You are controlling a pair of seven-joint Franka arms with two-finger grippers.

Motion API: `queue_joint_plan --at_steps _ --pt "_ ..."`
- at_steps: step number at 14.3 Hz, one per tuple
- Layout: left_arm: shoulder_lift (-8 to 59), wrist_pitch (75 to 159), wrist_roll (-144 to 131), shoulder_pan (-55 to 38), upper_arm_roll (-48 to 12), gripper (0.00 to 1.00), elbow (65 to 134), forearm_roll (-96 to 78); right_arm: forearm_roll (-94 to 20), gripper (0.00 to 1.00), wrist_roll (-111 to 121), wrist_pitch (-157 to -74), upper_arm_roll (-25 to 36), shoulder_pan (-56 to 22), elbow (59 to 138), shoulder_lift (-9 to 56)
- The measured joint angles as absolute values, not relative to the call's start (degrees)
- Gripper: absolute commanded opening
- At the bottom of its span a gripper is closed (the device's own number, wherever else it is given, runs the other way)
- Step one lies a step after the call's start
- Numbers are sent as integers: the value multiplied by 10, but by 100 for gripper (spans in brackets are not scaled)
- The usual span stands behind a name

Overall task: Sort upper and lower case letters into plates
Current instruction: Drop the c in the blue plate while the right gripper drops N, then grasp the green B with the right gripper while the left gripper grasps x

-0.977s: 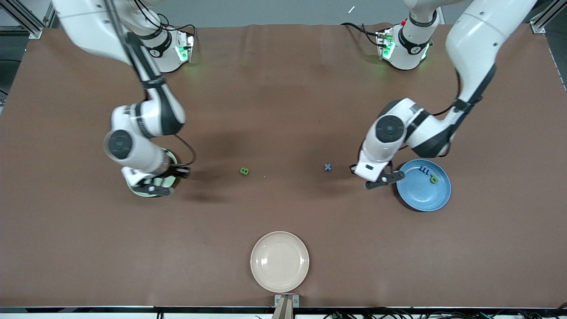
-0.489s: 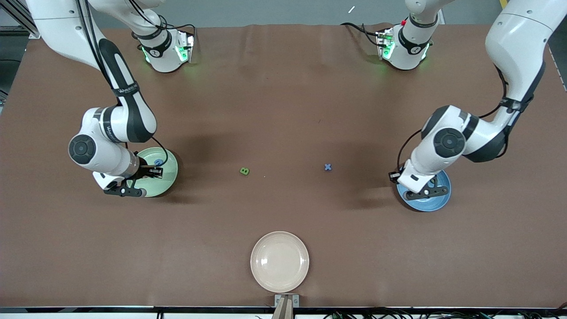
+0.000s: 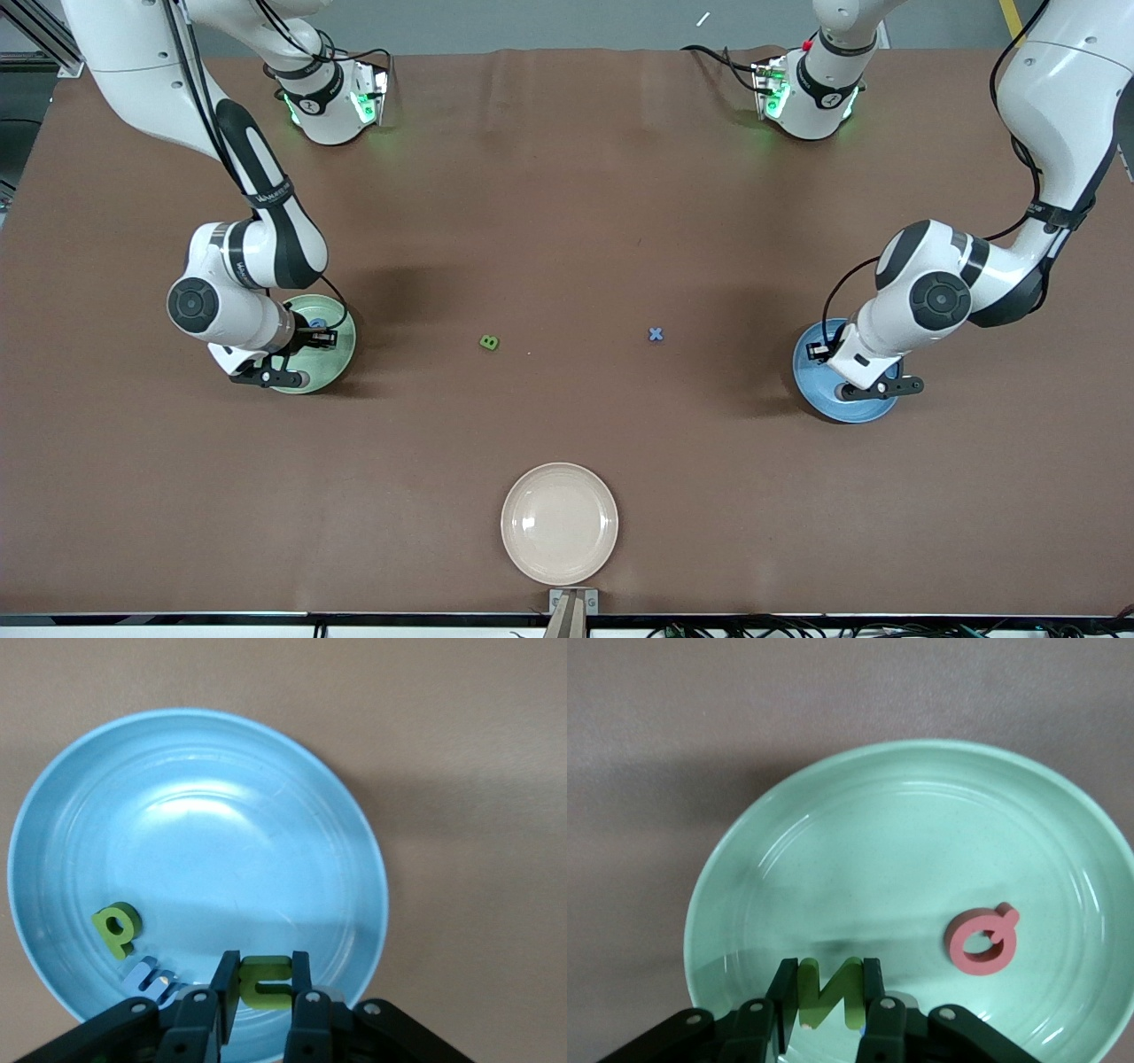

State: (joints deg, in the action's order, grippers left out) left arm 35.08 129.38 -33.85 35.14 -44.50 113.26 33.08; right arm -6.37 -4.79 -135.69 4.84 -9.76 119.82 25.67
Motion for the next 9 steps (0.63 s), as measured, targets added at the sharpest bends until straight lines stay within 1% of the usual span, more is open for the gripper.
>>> queue_joint_plan --at_steps 2,4,7,9 --pt "363 1294 -337 354 -445 14 1133 331 -64 100 -48 -1352 46 -98 1197 256" --pt "373 1294 -337 354 -445 15 1133 331 -65 100 -49 -1323 43 -98 1185 253" --pt "382 1294 -337 354 -445 15 1134 340 -85 100 -87 -1258 33 -105 1137 242" --pt "386 1294 -337 356 -445 15 1134 347 -95 100 -152 -1250 25 -137 1113 239"
